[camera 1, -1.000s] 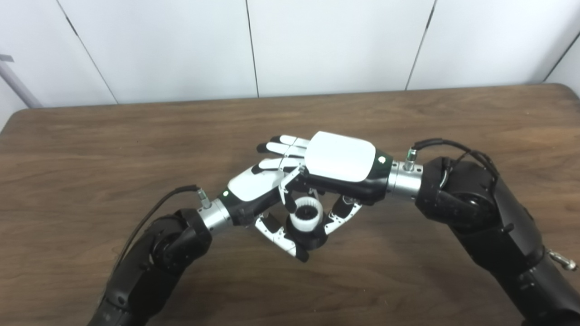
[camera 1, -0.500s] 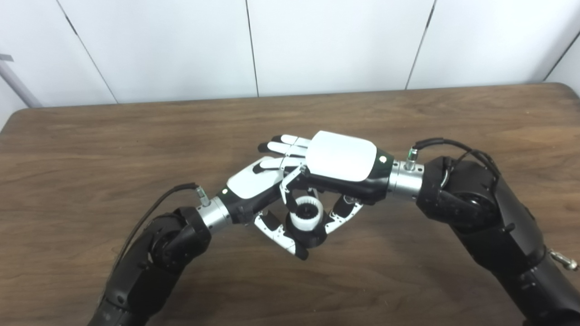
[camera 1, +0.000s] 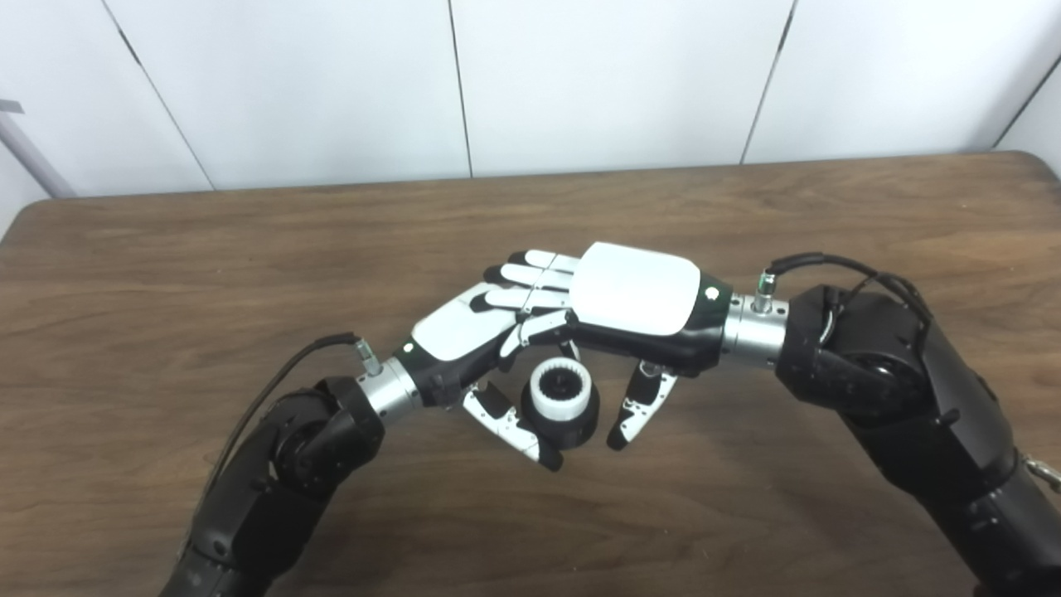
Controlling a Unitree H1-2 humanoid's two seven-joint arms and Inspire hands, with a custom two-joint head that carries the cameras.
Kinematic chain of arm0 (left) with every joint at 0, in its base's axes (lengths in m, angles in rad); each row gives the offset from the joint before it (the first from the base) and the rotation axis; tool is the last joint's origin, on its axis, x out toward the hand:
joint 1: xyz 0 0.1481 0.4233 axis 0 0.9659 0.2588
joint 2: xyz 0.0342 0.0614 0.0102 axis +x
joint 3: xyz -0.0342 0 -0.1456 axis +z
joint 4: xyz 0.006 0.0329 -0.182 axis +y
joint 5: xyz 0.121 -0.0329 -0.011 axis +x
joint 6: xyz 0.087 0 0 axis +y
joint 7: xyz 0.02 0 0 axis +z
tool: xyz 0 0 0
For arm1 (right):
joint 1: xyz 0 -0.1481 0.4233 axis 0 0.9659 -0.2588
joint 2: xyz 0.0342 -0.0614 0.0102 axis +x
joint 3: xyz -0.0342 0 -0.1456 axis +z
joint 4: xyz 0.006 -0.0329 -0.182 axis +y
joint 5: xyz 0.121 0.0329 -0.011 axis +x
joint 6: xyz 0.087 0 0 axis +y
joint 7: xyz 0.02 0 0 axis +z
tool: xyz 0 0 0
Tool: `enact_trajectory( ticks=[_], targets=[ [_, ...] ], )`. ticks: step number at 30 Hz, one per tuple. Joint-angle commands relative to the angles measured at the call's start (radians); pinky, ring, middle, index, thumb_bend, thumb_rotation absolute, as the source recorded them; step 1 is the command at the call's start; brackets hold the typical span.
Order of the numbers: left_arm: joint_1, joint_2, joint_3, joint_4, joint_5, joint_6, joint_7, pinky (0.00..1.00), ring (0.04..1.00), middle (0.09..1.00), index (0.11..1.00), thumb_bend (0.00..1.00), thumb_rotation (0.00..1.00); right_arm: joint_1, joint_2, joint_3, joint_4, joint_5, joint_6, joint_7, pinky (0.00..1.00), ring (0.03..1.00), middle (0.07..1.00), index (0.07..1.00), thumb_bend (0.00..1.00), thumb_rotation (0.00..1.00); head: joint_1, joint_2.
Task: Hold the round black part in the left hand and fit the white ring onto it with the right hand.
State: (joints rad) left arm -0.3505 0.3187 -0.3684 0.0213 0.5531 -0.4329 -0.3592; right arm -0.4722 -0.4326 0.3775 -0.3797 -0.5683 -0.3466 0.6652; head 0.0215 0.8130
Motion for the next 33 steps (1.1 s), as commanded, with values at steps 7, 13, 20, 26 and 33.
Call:
enact_trajectory(
  ticks=[7,13,20,26,33],
  targets=[
    [-0.048,0.005,0.014,-0.024,-0.024,-0.018,0.018,1.00,0.943,0.753,0.490,0.52,0.06,-0.058,-0.003,-0.029,-0.029,0.034,-0.003,-0.021,1.00,1.000,0.983,0.733,1.00,0.19,-0.003,-0.001],
    [-0.044,0.005,0.014,-0.022,-0.014,-0.025,0.039,1.00,0.944,0.747,0.480,0.52,0.06,-0.065,-0.003,-0.058,-0.042,0.040,0.006,-0.032,0.99,1.000,0.979,0.730,1.00,0.20,-0.010,0.003],
    [-0.043,0.041,-0.048,0.002,0.065,-0.037,0.134,1.00,0.908,0.717,0.480,0.52,0.06,-0.107,0.005,-0.105,-0.060,0.066,0.046,-0.028,1.00,1.000,0.986,0.719,1.00,0.23,-0.015,0.002],
    [-0.062,0.094,-0.135,0.033,0.121,-0.037,0.235,1.00,0.923,0.704,0.480,0.52,0.06,-0.130,0.002,-0.136,-0.079,0.095,0.076,-0.028,1.00,1.000,0.971,0.710,1.00,0.22,-0.019,0.006],
    [-0.066,0.140,-0.202,0.068,0.155,-0.037,0.296,1.00,0.933,0.703,0.480,0.52,0.06,-0.147,-0.001,-0.157,-0.099,0.090,0.104,-0.034,0.99,1.000,0.981,0.722,1.00,0.22,-0.020,0.008]
  ],
)
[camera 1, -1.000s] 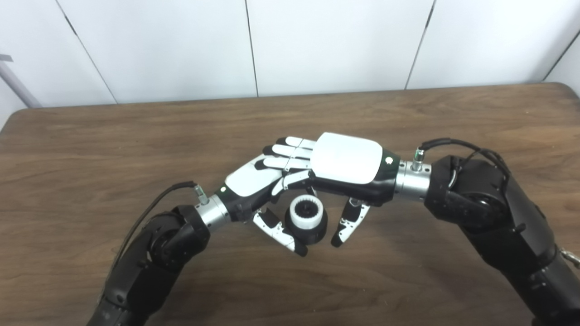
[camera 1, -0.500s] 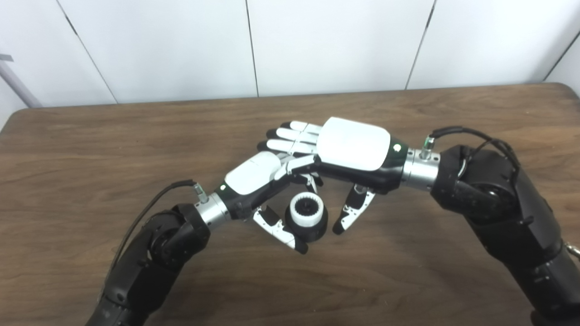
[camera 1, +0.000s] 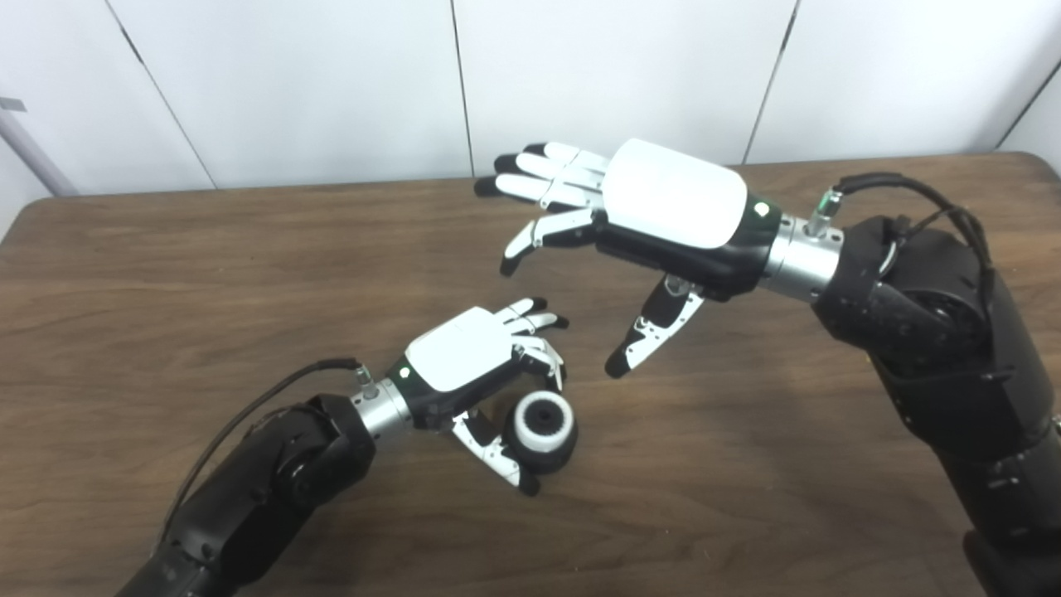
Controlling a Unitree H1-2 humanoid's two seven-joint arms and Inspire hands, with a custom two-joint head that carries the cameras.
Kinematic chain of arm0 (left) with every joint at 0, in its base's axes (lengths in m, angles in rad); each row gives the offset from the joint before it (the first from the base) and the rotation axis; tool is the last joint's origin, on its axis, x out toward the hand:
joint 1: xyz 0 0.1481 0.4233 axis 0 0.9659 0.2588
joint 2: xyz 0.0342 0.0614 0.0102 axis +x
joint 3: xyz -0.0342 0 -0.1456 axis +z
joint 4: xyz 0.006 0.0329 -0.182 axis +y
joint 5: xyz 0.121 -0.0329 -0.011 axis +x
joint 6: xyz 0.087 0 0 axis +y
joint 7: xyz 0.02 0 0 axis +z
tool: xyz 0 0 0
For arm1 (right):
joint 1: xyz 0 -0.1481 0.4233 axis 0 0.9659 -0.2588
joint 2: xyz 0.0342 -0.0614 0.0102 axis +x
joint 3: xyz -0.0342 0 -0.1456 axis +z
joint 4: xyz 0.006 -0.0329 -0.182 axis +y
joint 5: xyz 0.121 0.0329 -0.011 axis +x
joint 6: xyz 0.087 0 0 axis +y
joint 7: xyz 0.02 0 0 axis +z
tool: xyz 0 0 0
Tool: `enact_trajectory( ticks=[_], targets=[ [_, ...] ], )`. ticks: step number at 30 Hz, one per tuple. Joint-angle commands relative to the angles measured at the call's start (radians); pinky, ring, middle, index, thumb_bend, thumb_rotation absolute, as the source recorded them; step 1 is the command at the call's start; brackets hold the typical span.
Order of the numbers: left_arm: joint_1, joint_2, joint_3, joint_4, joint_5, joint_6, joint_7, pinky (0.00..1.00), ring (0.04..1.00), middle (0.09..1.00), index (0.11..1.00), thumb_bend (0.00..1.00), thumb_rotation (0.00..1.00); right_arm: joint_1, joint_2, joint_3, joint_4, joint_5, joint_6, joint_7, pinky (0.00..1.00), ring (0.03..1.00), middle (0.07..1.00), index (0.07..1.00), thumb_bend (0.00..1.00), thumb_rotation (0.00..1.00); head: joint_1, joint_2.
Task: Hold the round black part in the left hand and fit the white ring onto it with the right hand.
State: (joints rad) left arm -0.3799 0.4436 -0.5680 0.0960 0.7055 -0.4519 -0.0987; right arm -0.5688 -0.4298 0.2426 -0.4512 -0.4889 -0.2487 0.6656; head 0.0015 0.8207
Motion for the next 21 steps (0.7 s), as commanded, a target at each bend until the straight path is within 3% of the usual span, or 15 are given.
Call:
enact_trajectory(
  ticks=[1,5,21],
  targets=[
    [-0.036,0.021,-0.010,-0.001,0.004,-0.018,0.045,1.00,0.931,0.702,0.480,0.52,0.06,-0.053,-0.003,-0.026,-0.028,0.012,0.007,-0.037,0.99,1.000,0.979,0.723,1.00,0.21,0.002,-0.001],
    [-0.036,0.034,-0.035,0.017,0.001,-0.018,0.078,1.00,0.921,0.701,0.479,0.52,0.06,-0.057,0.001,-0.038,-0.022,0.020,0.007,-0.046,1.00,1.000,0.970,0.717,1.00,0.20,0.001,-0.001],
    [-0.020,0.043,-0.066,0.061,0.030,-0.018,0.097,1.00,0.927,0.711,0.481,0.52,0.06,-0.036,-0.004,-0.039,-0.022,0.001,0.003,-0.064,1.00,1.000,0.974,0.708,1.00,0.19,0.001,-0.008]
  ],
)
